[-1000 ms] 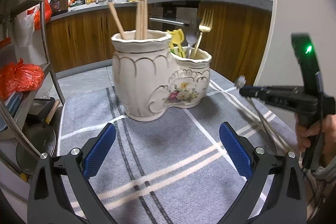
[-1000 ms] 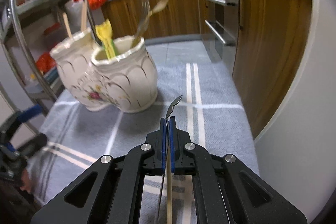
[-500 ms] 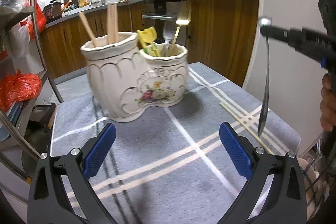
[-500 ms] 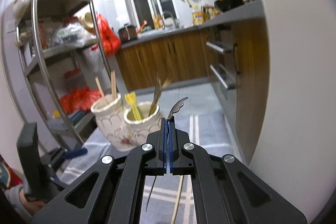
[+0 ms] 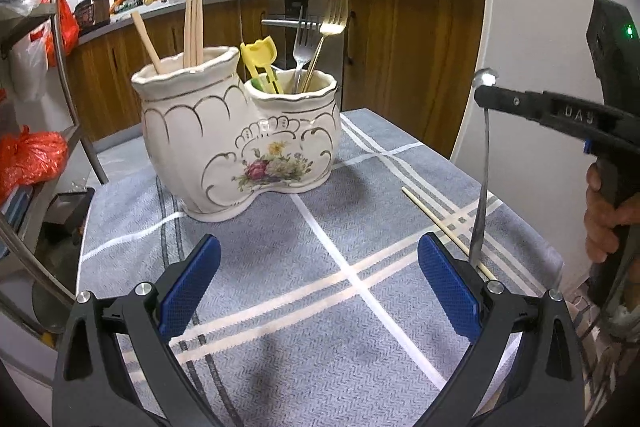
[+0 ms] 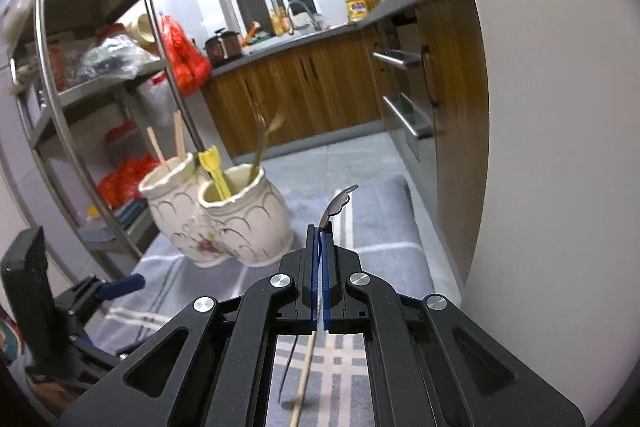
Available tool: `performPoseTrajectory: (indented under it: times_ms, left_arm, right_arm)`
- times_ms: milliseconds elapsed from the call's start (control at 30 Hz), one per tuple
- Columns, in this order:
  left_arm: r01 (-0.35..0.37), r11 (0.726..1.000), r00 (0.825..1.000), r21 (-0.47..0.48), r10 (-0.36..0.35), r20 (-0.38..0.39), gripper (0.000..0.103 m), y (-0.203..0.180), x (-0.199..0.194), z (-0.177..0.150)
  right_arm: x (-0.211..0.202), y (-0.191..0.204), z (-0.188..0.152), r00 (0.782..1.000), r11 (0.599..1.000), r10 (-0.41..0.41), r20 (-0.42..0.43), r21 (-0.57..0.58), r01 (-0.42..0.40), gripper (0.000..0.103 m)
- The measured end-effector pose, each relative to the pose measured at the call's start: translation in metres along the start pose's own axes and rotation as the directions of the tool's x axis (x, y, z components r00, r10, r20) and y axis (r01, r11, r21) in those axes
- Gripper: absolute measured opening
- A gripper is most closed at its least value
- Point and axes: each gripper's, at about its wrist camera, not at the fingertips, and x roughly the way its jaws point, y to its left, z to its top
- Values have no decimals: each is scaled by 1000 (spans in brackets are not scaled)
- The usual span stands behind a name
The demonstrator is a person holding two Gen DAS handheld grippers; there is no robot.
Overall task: Organize utensils
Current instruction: 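Grasp the silver spoon with the right tool while the left grasps the last chopstick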
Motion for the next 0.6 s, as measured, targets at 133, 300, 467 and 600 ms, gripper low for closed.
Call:
performPoseTrajectory:
  times_ms: [133, 300, 467, 600]
  left_arm:
    - [67, 998, 997, -20, -68, -34, 97, -13, 8, 3]
    - [145, 989, 985, -33, -147, -88, 96, -51, 22, 7]
    - [124, 992, 984, 24, -120, -132, 78, -93, 38, 4]
    - [106, 994, 982, 12, -103, -161, 69, -106, 48, 2]
  right_arm:
    - [-18, 0, 8, 996, 998, -49, 70, -27, 51, 2]
    - [-47, -2, 22, 978, 989, -121, 170, -64, 133, 2]
    - [-60, -1, 27, 964, 977, -154, 218, -110, 181, 2]
    - [-66, -4, 24, 954, 967, -182, 238, -133, 217, 2]
